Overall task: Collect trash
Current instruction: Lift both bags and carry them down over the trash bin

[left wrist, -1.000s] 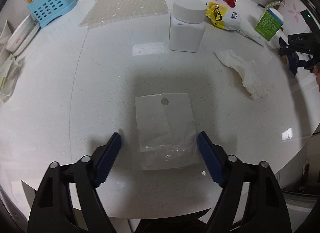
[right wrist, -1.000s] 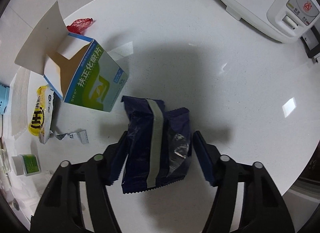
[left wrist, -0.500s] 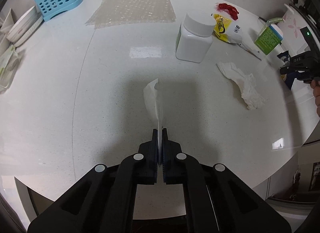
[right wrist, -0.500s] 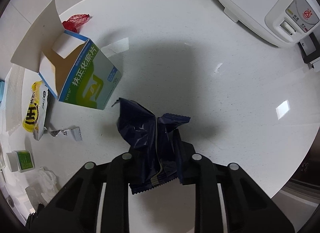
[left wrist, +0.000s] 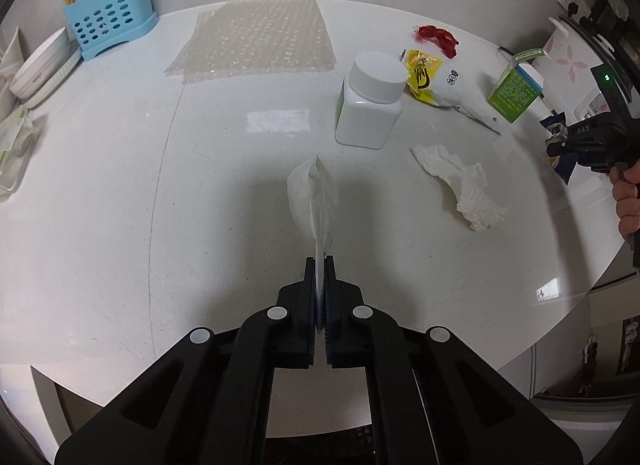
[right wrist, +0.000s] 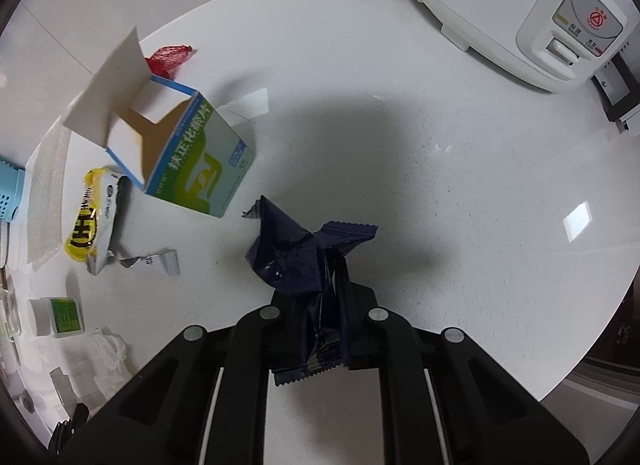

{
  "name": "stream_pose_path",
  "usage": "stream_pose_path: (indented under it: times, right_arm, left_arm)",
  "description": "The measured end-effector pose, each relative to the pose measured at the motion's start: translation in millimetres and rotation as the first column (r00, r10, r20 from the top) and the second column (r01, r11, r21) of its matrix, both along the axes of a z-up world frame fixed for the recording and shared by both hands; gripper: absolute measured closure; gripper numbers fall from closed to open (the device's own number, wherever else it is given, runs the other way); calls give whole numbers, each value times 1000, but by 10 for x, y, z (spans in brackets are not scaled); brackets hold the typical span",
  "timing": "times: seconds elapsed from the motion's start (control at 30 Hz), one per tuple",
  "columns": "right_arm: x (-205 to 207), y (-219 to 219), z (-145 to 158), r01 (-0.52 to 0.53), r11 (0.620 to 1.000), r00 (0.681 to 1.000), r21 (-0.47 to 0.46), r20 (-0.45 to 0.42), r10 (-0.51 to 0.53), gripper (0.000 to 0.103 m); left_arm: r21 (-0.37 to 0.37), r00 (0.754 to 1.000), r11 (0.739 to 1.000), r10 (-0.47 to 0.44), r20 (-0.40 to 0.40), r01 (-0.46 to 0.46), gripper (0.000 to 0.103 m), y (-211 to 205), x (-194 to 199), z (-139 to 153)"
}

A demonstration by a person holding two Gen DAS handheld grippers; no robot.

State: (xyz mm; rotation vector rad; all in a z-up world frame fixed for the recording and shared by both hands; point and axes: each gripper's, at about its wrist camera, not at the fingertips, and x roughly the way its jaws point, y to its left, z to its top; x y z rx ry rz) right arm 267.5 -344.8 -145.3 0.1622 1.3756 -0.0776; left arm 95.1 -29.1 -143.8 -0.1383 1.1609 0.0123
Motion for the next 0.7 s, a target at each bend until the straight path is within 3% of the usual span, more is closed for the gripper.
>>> stream_pose_path:
  times: [0.7]
  right_arm:
    - [-467,132,607,-66,997,988,42,146,59,93]
  left_arm:
    - [-23,994,1000,-11,105,13,101,7,-166,468]
